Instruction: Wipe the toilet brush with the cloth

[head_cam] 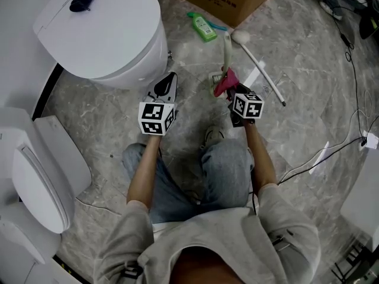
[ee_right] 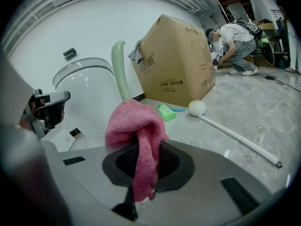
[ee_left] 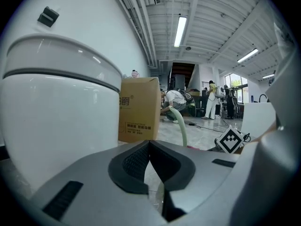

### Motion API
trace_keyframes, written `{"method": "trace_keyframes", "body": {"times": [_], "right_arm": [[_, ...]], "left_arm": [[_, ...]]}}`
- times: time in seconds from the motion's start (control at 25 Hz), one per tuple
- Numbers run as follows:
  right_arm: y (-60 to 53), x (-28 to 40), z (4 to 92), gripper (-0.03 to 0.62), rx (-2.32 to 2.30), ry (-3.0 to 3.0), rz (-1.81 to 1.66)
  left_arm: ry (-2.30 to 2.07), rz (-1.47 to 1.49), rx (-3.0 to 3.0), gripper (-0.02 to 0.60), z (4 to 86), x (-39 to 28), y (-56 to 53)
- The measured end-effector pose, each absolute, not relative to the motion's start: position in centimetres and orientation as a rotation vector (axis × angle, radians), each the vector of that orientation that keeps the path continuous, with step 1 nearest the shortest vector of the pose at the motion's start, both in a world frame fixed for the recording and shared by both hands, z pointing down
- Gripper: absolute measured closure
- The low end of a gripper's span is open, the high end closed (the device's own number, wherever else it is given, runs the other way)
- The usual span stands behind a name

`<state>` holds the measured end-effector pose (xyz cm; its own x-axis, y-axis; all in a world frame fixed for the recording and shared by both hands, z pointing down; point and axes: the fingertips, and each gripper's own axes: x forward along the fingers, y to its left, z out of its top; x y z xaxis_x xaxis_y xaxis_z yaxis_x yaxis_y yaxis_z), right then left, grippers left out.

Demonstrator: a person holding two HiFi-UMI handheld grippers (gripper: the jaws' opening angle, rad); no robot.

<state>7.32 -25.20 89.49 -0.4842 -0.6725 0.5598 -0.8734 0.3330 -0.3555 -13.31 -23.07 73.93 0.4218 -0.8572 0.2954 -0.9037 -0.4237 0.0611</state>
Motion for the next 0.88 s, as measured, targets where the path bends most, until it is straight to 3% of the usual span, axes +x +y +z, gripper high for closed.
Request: {"method": "trace_keyframes", "body": {"times": [0.4, 0.88], "right_arm": [[-23.4, 7.9, 92.2, 0.530, 1.362, -2.231, 0.969], [-27.2, 8.5, 74.1, 0.530, 1.521, -2.565, 0.607]], "left_arm": [[-1.551, 0.327, 2.465, 0.563, 74.0, -13.5, -23.3], [-1.564, 0.266, 2.467, 0.563, 73.0, -13.4, -23.1]]}}
